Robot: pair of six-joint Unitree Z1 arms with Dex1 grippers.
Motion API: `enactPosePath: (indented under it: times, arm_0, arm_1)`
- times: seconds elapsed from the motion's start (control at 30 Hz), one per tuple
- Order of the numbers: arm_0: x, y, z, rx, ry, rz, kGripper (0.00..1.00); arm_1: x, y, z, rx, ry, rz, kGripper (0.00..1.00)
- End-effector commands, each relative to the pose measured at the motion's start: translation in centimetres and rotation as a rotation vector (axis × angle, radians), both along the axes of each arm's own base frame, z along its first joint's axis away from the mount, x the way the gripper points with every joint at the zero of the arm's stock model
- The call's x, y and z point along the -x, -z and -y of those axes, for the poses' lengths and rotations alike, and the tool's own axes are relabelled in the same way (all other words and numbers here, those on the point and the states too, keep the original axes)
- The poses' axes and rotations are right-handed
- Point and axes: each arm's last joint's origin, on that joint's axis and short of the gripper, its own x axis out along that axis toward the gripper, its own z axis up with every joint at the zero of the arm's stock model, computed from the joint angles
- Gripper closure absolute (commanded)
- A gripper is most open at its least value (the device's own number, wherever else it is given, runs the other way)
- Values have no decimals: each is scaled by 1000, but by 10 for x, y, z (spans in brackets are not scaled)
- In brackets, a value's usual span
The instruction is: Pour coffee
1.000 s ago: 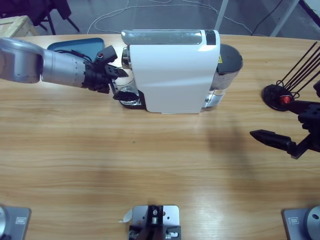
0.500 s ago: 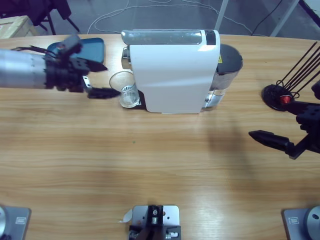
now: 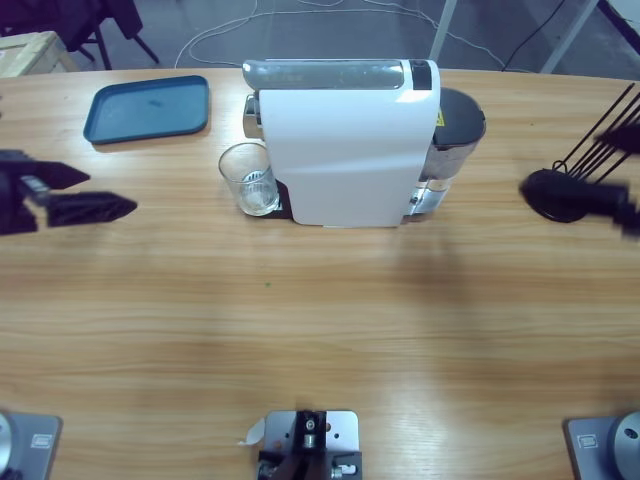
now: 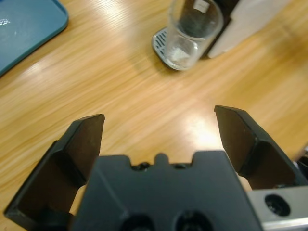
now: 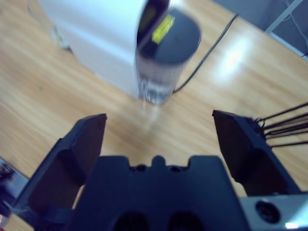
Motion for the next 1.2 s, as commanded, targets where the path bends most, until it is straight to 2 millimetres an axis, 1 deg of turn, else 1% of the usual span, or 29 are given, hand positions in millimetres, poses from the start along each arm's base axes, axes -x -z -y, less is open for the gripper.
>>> enactPosePath:
  times: [0.03, 0.07, 0.1, 0.2, 0.27, 0.33, 0.4, 0.43, 0.5, 0.57, 0.67, 0.77, 0.83, 0.97, 1.2]
  arm_0:
    - [27, -32, 4, 39, 136, 68, 0]
    - [27, -30, 5, 13, 156, 55, 0]
    - [27, -27, 6, -7, 173, 48, 0]
    - [29, -21, 7, -46, 211, 50, 0]
    - [28, -16, 7, -75, 216, 51, 0]
    - [25, -14, 8, -98, 211, 51, 0]
    - [23, -10, 10, -111, 210, 48, 0]
    - [22, -8, 10, -120, 207, 44, 0]
    - [21, -7, 10, -124, 204, 40, 0]
    - [20, -4, 11, -136, 193, 40, 0]
    - [16, -2, 13, -146, 187, 43, 0]
    - [12, -3, 16, -136, 186, 56, 0]
    - [11, -2, 17, -137, 184, 54, 0]
    - [11, -1, 17, -140, 183, 51, 0]
    - [9, 1, 18, -143, 182, 45, 0]
  arm_1:
    - [-77, -38, -31, 18, -88, -105, 596]
    - [-87, -46, -35, 8, -110, -112, 884]
    - [-99, -55, -41, 3, -124, -118, 1000]
    - [-125, -67, -58, 9, -89, -116, 1000]
    - [-142, -69, -69, 26, -66, -119, 1000]
    - [-164, -63, -81, 48, -52, -147, 1000]
    - [-187, -49, -84, 66, -30, -197, 1000]
    - [-195, -46, -83, 65, -21, -205, 1000]
    - [-203, -46, -82, 62, -10, -211, 1000]
    - [-207, -47, -84, 77, -13, -220, 1000]
    - [-208, -41, -84, 90, -14, -245, 1000]
    - [-201, -43, -88, 89, -42, -266, 1000]
    - [-194, -39, -93, 98, -67, -291, 1000]
    - [-189, -39, -101, 79, -115, -307, 1000]
    - [-193, -31, -107, 89, -129, -325, 1000]
